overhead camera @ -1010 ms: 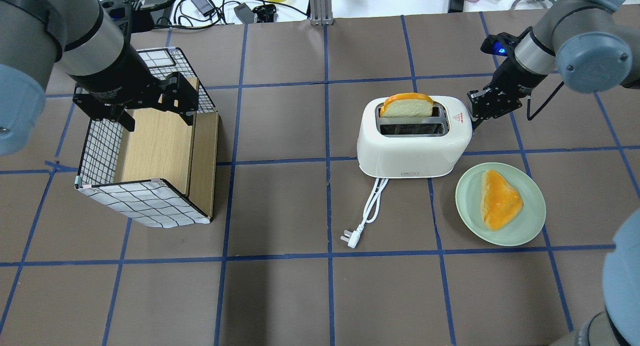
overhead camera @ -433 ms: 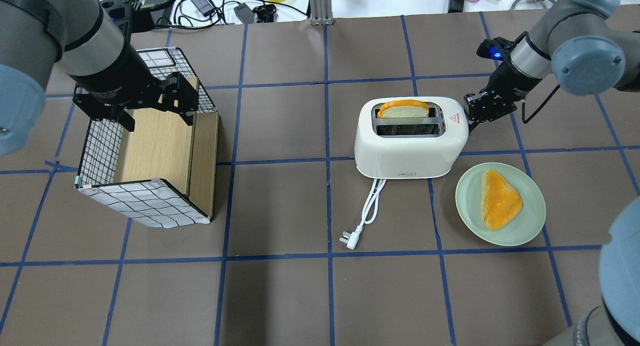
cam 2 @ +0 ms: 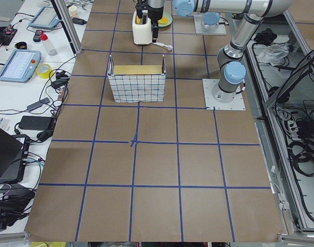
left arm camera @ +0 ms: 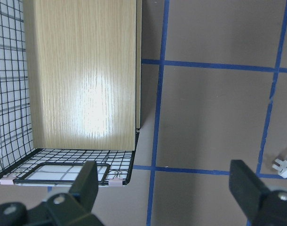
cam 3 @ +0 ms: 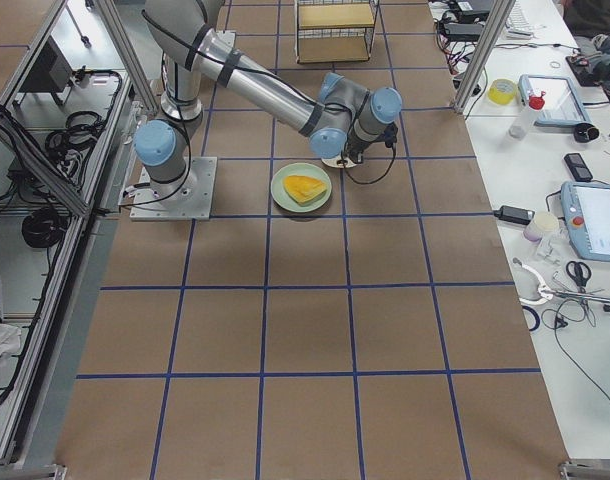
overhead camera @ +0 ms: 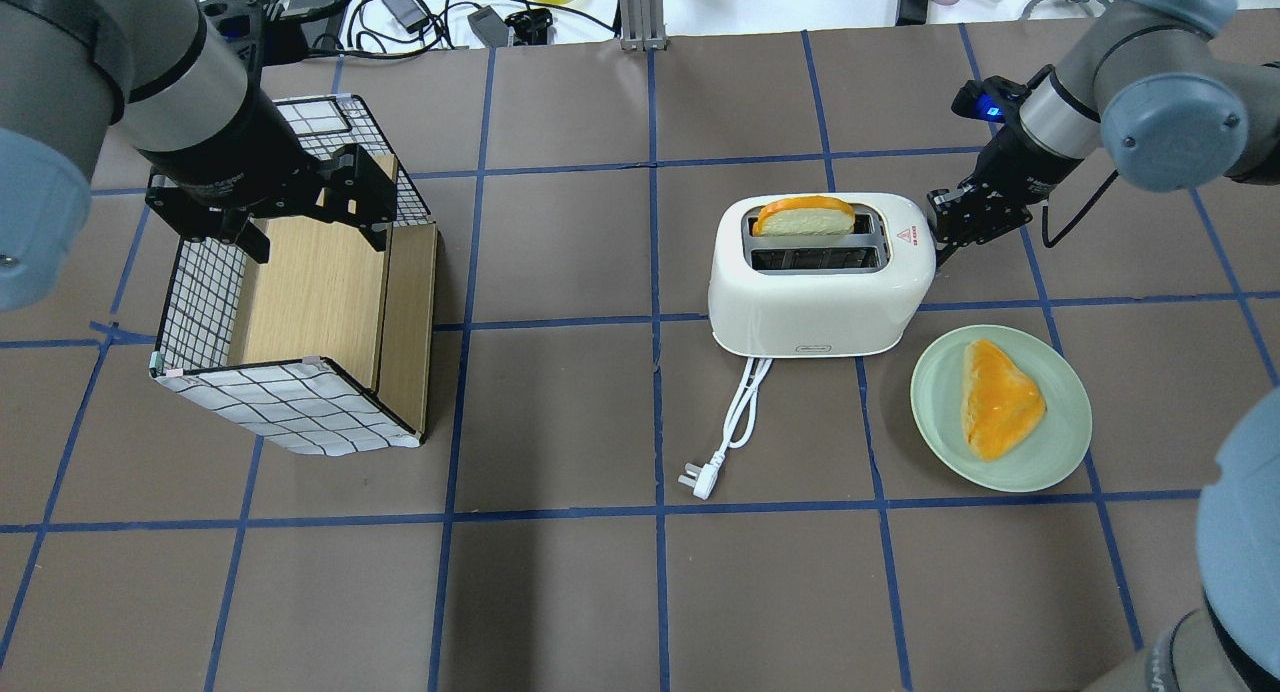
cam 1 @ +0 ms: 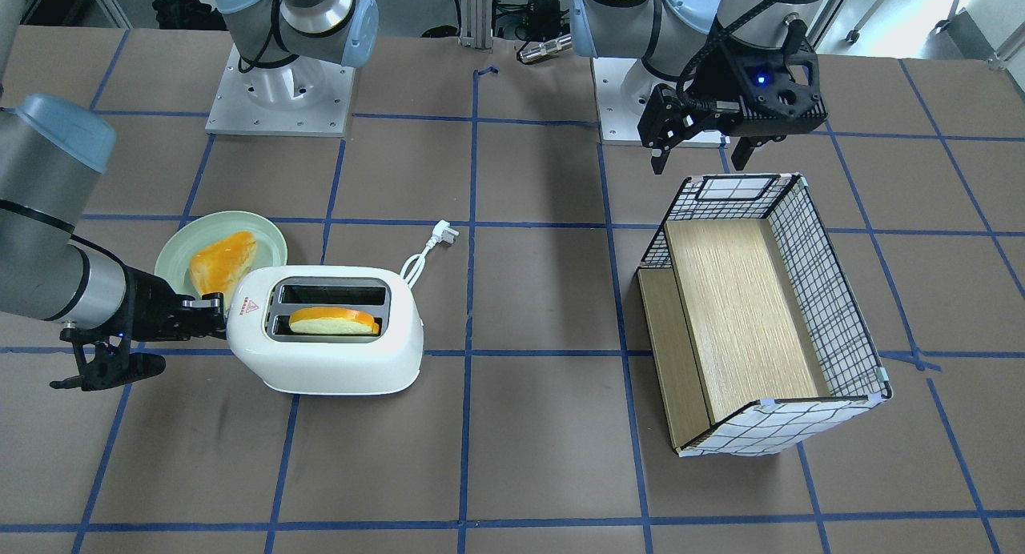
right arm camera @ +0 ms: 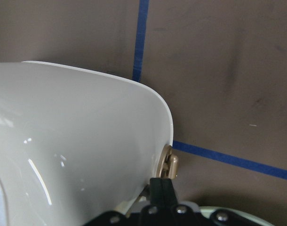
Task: Press toaster with right arm
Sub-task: 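Lift the right gripper up and away from the toaster lever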
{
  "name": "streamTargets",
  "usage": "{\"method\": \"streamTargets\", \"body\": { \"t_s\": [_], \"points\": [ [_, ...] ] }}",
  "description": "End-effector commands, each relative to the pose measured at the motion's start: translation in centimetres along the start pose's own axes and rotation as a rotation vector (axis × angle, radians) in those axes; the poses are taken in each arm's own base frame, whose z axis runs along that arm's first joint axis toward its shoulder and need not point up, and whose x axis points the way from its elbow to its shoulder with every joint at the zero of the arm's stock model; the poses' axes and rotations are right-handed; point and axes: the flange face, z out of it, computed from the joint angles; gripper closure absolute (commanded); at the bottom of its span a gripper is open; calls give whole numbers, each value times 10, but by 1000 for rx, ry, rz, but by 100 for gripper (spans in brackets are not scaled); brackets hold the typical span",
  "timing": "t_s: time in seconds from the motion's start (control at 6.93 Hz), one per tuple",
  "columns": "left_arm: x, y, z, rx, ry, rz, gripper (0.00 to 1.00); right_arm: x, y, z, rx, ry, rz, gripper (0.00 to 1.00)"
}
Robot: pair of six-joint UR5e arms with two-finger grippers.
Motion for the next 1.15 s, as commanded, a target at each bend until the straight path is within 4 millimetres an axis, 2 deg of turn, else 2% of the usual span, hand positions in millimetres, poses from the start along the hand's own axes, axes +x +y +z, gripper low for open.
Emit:
{"method": "streamTargets", "body": {
  "t_s": [0.0,0.14,0.29,0.43,0.72,0.87,1.01],
  "points": [
    [0,0,0,0,0,0,0,-3,1,-13,17,23,18,92],
    [0,0,0,0,0,0,0,-13,7,-38,53,54,47,79],
    [0,0,0,0,0,0,0,-25,18,-65,91,101,101,70],
    [0,0,0,0,0,0,0,-35,29,-84,120,125,130,64],
    [0,0,0,0,0,0,0,-50,44,-107,143,150,167,55],
    [0,0,0,0,0,0,0,-59,52,-129,158,176,184,46],
    [0,0,0,0,0,0,0,-65,56,-155,174,247,183,29]
  ]
}}
